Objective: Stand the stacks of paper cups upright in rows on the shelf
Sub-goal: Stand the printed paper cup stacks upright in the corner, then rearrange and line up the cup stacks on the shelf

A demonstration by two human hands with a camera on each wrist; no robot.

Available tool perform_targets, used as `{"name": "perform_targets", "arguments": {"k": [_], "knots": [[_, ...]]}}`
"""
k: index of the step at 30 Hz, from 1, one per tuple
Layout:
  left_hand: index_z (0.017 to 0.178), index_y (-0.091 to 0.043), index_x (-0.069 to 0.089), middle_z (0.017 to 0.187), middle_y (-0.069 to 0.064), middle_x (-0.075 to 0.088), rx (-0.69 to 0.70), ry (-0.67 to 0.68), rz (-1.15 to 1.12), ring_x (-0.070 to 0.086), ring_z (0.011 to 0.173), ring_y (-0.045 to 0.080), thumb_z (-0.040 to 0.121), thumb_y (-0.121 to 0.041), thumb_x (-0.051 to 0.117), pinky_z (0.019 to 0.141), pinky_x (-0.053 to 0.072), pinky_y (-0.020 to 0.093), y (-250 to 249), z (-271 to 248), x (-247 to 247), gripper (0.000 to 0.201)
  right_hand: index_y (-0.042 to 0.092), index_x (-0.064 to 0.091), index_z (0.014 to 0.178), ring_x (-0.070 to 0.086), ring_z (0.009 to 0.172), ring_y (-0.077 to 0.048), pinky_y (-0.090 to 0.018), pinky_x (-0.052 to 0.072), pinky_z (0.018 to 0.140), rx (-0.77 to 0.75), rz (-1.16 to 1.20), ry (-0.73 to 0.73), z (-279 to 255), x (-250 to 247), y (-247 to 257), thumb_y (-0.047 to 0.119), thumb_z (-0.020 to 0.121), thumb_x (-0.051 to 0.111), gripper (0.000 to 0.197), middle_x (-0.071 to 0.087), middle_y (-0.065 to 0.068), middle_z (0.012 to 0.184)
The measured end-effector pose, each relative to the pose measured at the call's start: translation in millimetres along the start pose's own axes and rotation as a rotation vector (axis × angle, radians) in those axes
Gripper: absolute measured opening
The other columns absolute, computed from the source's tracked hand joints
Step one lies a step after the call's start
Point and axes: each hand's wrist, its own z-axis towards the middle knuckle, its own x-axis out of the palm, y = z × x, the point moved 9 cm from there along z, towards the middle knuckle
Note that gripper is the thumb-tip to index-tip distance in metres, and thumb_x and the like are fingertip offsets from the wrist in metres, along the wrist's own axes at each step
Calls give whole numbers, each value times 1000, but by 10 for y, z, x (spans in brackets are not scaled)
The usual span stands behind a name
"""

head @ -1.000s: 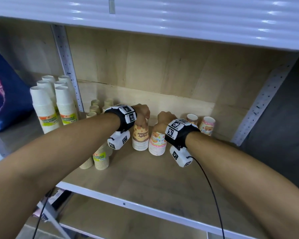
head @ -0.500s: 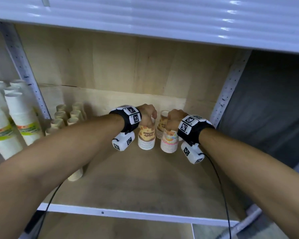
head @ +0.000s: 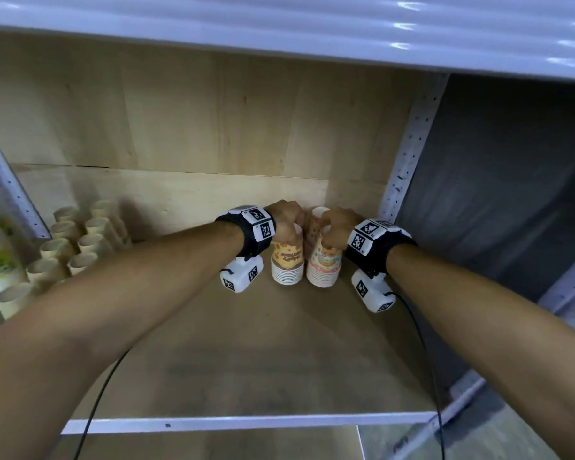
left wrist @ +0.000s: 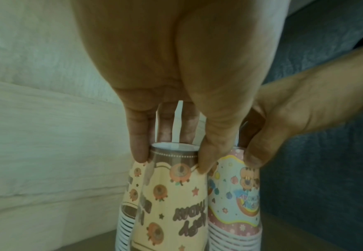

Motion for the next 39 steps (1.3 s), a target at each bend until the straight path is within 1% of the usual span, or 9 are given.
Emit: {"name": "perform_targets", "arguments": {"k": [3, 9, 17, 22, 27, 29, 34, 37, 39], "knots": [[111, -7, 68, 106, 10, 67, -2, 7, 2, 58, 85, 21, 83, -19, 70, 64, 43, 25, 8, 33, 34, 31, 15, 59, 128, 56, 118, -28, -31, 45, 94, -6, 11, 7, 43, 34, -12, 17, 86, 64, 42, 59, -11, 128], [121, -11, 66, 116, 7, 64, 4, 11, 4, 62, 103, 25, 85, -21, 72, 71, 46, 27, 6, 46, 82, 38, 9, 55, 130, 54, 121, -28, -27, 44, 92, -92, 54, 64, 78, 87, 49, 6, 84, 63, 46, 55, -11, 134], [118, -12, 66, 112, 7, 65, 16, 26, -6, 60, 93, 22, 84, -26, 72, 68, 43, 27, -6, 94, 107, 37, 10, 59, 108, 61, 106, -27, -27, 44, 80, -146, 95, 54, 141, 119, 77, 7, 85, 62, 24, 62, -8, 111], [119, -14, 65, 110, 4, 64, 15, 33, -33, 59, 90, 20, 83, -25, 73, 68, 45, 26, -14, 99, 137, 39, 3, 60, 118, 58, 113, -28, -28, 45, 92, -137, 133, -10, 144, 120, 63, 6, 94, 52, 26, 61, -14, 119], [119, -15, 65, 112, 1, 64, 38, 61, -64, 62, 100, 21, 81, -20, 74, 76, 52, 31, -44, 66, 117, 39, 7, 58, 123, 58, 113, -27, -25, 43, 81, -122, 57, 18, 105, 74, 85, 6, 90, 57, 34, 60, -11, 124], [120, -19, 64, 115, 0, 62, 49, 56, -79, 61, 106, 23, 79, -24, 75, 78, 52, 32, -23, 21, 48, 42, 8, 59, 125, 58, 113, -28, -30, 48, 86, -112, 22, 33, 84, 33, 111, 9, 88, 60, 37, 60, -10, 124], [137, -23, 50, 138, 3, 48, -5, 3, -27, 50, 122, 24, 86, -32, 71, 88, 41, 28, 211, -159, -310, 56, 10, 63, 109, 61, 105, -30, -35, 52, 87, -104, -32, -10, 89, -182, 322, 20, 78, 70, 33, 61, -8, 111], [134, -27, 53, 132, 1, 51, -82, -12, -17, 53, 116, 23, 85, -36, 72, 91, 45, 31, 484, -362, -591, 54, 15, 56, 125, 54, 115, -27, -32, 46, 92, -134, -44, -42, 89, -274, 590, 28, 80, 69, 50, 54, -6, 128], [130, -30, 55, 125, -1, 54, -154, -22, -14, 53, 108, 21, 83, -38, 74, 93, 47, 34, 708, -527, -755, 51, 18, 52, 130, 51, 117, -23, -25, 40, 85, -176, -45, -49, 98, -280, 829, 26, 82, 68, 51, 51, -5, 133]]}}
